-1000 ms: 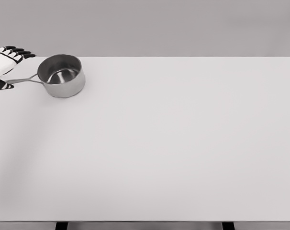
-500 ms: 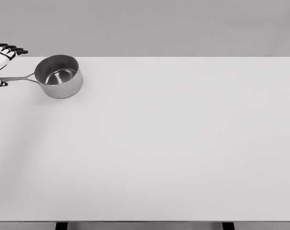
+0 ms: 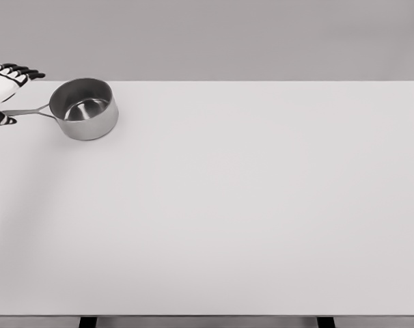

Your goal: Rotate pot handle

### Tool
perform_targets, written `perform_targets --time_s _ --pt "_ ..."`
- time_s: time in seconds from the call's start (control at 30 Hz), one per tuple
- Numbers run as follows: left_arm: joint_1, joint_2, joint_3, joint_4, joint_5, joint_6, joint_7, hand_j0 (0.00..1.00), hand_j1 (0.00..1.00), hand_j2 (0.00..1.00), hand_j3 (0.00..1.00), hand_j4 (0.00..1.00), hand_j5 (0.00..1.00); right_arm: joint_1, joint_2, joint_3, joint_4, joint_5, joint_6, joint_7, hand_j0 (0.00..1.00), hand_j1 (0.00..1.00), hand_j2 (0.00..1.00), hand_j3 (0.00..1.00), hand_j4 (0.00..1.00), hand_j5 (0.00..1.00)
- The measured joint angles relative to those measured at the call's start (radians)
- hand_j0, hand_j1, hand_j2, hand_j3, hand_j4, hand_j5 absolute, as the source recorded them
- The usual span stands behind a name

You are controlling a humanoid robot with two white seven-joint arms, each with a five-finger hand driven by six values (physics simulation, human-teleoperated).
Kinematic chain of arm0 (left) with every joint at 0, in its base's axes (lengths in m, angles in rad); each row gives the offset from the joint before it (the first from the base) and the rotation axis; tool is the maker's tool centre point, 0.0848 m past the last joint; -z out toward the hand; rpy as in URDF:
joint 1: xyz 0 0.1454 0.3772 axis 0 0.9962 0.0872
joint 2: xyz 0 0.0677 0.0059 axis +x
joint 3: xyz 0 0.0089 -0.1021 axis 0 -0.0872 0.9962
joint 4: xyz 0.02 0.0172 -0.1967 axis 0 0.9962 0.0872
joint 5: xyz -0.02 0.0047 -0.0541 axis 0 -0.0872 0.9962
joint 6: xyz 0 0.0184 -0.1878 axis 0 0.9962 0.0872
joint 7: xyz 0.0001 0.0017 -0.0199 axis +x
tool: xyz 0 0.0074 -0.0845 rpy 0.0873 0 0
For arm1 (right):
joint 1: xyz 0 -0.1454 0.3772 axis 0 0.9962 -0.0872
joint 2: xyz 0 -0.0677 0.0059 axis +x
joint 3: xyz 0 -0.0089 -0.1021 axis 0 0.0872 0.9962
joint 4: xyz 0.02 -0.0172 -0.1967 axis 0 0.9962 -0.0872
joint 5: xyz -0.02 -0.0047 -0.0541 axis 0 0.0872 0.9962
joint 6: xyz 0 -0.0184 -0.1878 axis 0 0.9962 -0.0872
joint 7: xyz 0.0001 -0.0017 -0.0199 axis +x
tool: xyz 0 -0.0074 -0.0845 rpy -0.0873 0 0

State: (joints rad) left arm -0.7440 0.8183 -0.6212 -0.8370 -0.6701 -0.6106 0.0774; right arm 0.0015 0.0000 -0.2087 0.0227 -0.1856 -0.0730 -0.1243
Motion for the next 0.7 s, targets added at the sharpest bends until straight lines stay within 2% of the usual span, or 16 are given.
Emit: perform_targets --time_s 0.7 --pt "-0.038 -0.043 -0.001 0.064 -0.046 0.0 -0.001 1.0 1.0 1.0 1.0 1.0 1.0 0.0 0.0 0.0 0.0 0.0 0.0 0.0 1.0 1.0 1.0 1.0 1.0 1.0"
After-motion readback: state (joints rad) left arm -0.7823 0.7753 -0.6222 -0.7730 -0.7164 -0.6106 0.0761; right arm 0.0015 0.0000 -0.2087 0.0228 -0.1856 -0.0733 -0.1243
